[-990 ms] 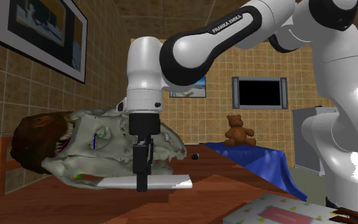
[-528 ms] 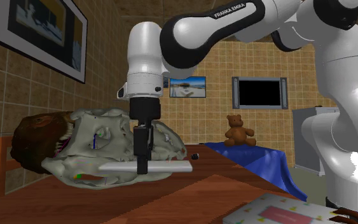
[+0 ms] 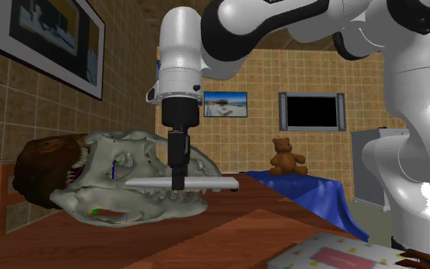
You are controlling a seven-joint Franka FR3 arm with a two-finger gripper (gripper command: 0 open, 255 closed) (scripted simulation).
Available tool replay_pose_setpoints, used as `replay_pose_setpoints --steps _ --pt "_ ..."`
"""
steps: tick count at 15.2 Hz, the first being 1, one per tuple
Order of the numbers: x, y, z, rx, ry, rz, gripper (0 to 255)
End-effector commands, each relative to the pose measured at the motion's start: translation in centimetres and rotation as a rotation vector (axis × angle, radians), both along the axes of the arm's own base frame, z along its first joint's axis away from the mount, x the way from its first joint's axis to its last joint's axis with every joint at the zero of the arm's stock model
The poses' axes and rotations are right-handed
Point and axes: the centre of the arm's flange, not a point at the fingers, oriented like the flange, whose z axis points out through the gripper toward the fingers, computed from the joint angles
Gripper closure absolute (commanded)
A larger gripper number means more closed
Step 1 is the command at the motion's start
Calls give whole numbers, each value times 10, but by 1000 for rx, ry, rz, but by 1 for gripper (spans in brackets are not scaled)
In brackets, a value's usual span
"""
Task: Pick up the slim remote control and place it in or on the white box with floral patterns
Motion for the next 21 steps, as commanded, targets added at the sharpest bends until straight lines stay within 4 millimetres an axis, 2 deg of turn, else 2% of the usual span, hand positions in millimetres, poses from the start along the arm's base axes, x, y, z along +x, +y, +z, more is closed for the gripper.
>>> replay_pose_setpoints --steps 1,21 --pt "-19 15 2 0 0 0 255" --pt "-232 164 4 0 0 0 255"
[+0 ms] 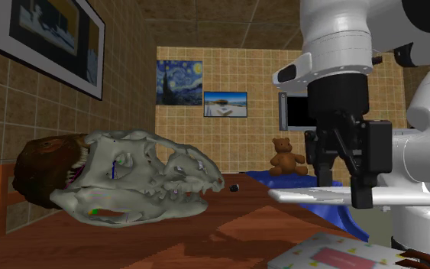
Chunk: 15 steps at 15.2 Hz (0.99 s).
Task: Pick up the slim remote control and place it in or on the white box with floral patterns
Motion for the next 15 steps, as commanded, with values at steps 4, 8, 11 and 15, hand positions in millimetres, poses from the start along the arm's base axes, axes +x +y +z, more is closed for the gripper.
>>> replay_pose_setpoints --steps 4,8,11,15 --pt "-10 7 -17 0 0 -1 255" --pt "-10 7 -38 0 0 -1 255" --pt "-10 7 -54 0 0 -1 255" --pt "-10 7 -68 0 0 -1 255"
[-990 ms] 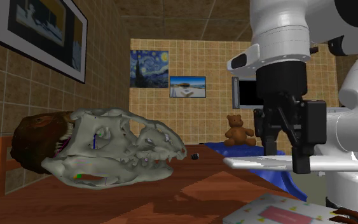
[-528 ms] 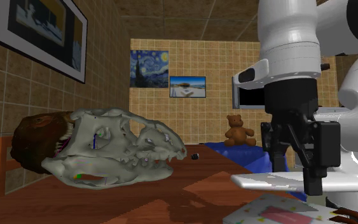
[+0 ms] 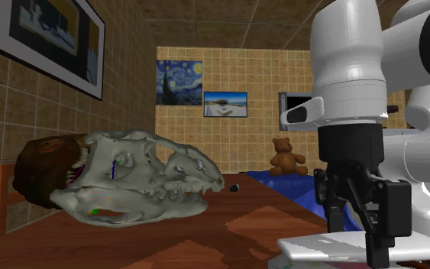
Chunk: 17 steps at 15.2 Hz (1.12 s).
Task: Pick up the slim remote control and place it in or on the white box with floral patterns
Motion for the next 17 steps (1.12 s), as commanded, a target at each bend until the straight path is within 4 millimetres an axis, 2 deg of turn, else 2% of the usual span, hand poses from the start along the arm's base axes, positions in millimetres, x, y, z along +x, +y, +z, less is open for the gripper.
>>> replay_pose_setpoints --steps 1,6,7,12,16,17 --pt "-1 0 -3 0 1 0 255" --pt "-1 0 -3 0 1 0 255" --pt "-1 0 -3 0 1 0 0" --pt "-1 0 -3 0 1 0 0" --pt "0 0 47 0 1 0 0" --pt "0 0 47 0 1 0 0"
